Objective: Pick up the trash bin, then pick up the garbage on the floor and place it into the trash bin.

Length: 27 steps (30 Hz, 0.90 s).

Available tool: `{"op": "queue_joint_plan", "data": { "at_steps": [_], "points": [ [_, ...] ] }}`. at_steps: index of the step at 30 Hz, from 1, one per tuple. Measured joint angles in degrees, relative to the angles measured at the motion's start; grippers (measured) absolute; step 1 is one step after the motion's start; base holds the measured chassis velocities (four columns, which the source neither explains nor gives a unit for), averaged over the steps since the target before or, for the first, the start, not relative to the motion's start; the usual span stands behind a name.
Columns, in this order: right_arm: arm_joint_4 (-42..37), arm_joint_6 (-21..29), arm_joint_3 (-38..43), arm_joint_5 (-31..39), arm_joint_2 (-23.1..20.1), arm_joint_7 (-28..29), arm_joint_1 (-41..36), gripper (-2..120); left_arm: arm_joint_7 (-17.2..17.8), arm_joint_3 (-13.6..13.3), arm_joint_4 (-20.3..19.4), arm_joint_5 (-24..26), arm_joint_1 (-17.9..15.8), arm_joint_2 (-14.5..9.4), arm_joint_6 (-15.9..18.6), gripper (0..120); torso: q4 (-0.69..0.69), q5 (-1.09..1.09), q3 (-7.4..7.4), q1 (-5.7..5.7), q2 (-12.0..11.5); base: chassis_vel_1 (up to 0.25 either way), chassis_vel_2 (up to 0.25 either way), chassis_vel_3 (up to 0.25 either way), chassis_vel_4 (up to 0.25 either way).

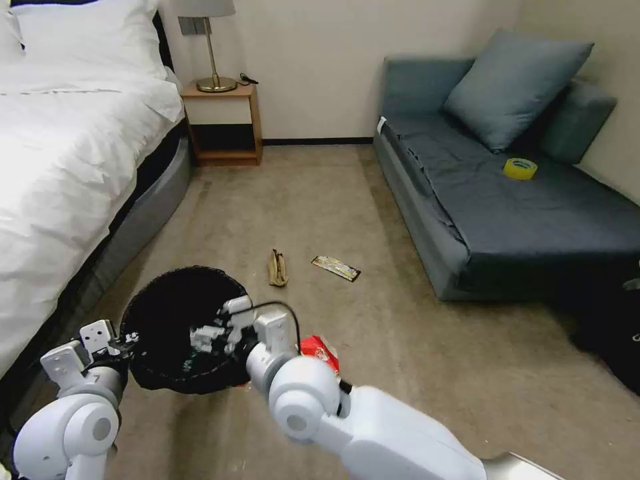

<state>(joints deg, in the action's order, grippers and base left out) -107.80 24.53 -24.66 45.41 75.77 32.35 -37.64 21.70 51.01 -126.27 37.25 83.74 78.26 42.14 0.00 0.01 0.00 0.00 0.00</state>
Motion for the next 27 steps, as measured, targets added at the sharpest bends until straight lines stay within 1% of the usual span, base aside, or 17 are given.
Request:
{"op": "queue_joint_plan", "data": {
  "at_steps": [4,5,8,9,11,12,13,15,17,18,20,21,26,27],
  "points": [
    [4.8,0.5,5.0,-5.6,-4.9,-3.6,1.7,100,-0.3,0.2,0.2,0.0,0.0,0.0,0.0,3,-0.01,0.01,0.00,0.00,0.0,0.000,0.000,0.000,0.000],
    [4.8,0.5,5.0,-5.6,-4.9,-3.6,1.7,100,-0.3,0.2,0.2,0.0,0.0,0.0,0.0,3,-0.01,0.01,0.00,0.00,0.0,0.000,0.000,0.000,0.000],
    [11.1,1.0,5.0,-10.2,-8.0,-6.5,1.7,100,-0.3,0.2,0.3,-0.1,-0.1,0.1,0.0,3,-0.01,0.01,0.00,0.00,0.0,0.000,0.000,0.000,0.000],
    [11.1,1.0,5.0,-10.2,-8.0,-6.5,1.7,100,-0.3,0.2,0.3,-0.1,-0.1,0.1,0.0,3,-0.01,0.01,0.00,0.00,0.0,0.000,0.000,0.000,0.000],
    [16.9,0.6,2.9,-13.4,-8.7,-9.0,1.3,100,-0.4,0.2,0.4,-0.3,-0.1,0.2,0.0,3,-0.02,0.01,0.00,0.00,0.0,0.000,0.000,0.000,0.000],
    [18.9,0.4,2.0,-14.1,-8.7,-9.6,1.2,100,-0.4,0.2,0.4,-0.4,-0.1,0.2,0.0,3,-0.01,0.01,0.00,0.00,0.0,0.000,0.000,0.000,0.000],
    [18.9,0.4,2.0,-14.1,-8.7,-9.6,1.2,100,-0.4,0.2,0.4,-0.4,-0.1,0.2,0.0,3,-0.01,0.01,0.00,0.00,0.0,0.000,0.000,0.000,0.000],
    [24.1,-0.7,-0.8,-15.7,-8.1,-11.5,1.2,99,-0.4,0.2,0.4,-0.5,0.1,0.2,0.0,3,0.00,0.01,0.01,0.00,0.0,0.000,0.000,0.000,0.000],
    [27.2,-1.1,-3.0,-16.2,-8.1,-13.2,1.5,99,-0.4,0.4,0.1,-0.6,0.3,0.2,0.0,3,0.00,0.01,0.00,0.00,0.0,0.000,0.000,0.000,0.000],
    [27.2,-1.1,-3.0,-16.2,-8.1,-13.2,1.5,99,-0.4,0.4,0.1,-0.6,0.3,0.2,0.0,3,0.00,0.01,0.00,0.00,0.0,0.000,0.000,0.000,0.000],
    [29.9,-1.2,-5.8,-16.2,-8.3,-14.8,1.8,99,-0.5,0.5,-0.1,-0.7,0.6,0.2,0.0,3,0.00,0.01,0.00,0.00,0.0,0.000,0.000,0.000,0.000],
    [29.9,-1.2,-5.8,-16.2,-8.3,-14.8,1.8,99,-0.5,0.5,-0.1,-0.7,0.6,0.2,0.0,3,0.00,0.01,0.00,0.00,0.0,0.000,0.000,0.000,0.000],
    [34.1,-0.9,-11.7,-15.9,-9.5,-15.7,2.7,98,-0.6,0.8,-0.3,-1.0,1.1,0.4,0.0,3,0.00,0.00,0.00,0.00,0.0,0.000,0.000,0.000,0.000],
    [34.1,-0.9,-11.7,-15.9,-9.5,-15.7,2.7,98,-0.6,0.8,-0.3,-1.0,1.1,0.4,0.0,3,0.00,0.00,0.00,0.00,0.0,0.000,0.000,0.000,0.000]
  ]
}}
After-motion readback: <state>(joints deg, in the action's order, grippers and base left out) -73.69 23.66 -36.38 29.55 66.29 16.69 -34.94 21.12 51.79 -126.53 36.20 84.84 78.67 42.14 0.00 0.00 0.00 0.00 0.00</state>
